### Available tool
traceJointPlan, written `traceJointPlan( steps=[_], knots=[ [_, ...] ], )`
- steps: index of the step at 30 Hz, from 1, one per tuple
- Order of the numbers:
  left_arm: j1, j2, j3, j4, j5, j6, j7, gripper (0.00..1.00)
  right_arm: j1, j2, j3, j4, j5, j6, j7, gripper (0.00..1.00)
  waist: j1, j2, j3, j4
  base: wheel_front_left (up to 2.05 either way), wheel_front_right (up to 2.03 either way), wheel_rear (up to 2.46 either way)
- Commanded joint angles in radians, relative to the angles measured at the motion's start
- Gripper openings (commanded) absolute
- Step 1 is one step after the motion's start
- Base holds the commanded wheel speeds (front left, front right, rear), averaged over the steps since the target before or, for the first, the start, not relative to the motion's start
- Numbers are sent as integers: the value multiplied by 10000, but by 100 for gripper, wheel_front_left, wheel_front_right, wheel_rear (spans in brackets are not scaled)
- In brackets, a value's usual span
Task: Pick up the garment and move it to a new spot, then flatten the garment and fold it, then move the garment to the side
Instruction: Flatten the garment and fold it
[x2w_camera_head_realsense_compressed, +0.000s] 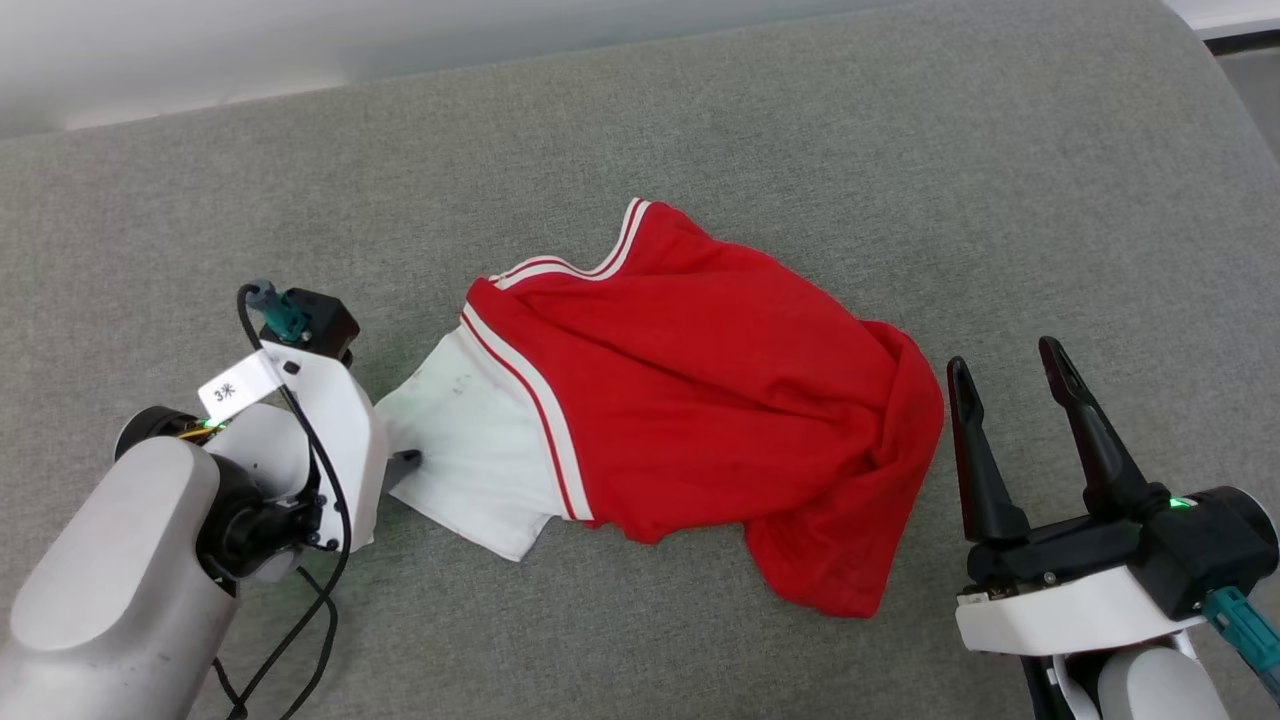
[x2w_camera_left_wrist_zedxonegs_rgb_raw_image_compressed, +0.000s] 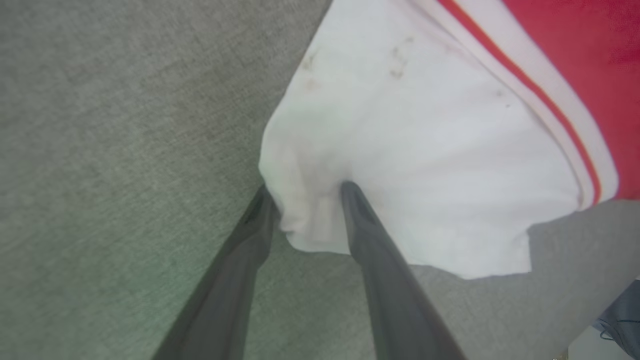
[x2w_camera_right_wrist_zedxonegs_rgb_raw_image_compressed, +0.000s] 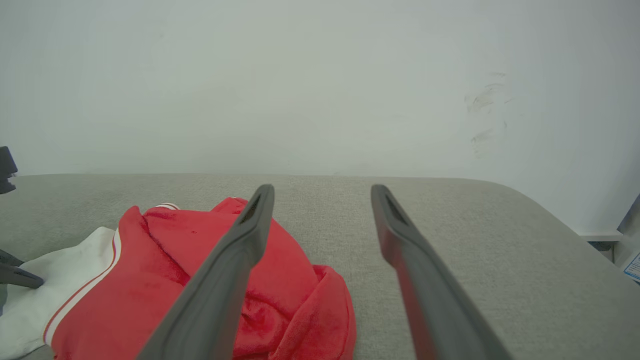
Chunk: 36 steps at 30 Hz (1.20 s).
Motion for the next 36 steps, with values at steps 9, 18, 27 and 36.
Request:
traceJointPlan(
  steps=[9, 18, 27, 36],
  knots=[
    [647, 558, 369, 514, 49, 134, -1477, 0, 94, 27, -79, 167, -62, -3, -20, 100, -1, -1, -494, 238, 0, 0, 0],
    [1222, 1321, 1497, 56, -40, 695, -2894, 0, 431, 29, -76, 356, -281, -3, -20, 100, -1, -1, -1440, 961, 0, 0, 0],
    [2351, 1876, 2068, -382, 98, 1518, -3557, 0, 656, 26, -118, 501, -378, -3, -20, 100, -1, -1, -1904, 1459, 0, 0, 0],
    [3229, 1104, 1773, -753, 611, 1648, -5342, 100, 689, 26, -137, 595, -418, -3, -20, 100, -1, -1, -2013, 1690, 0, 0, 0]
  ],
)
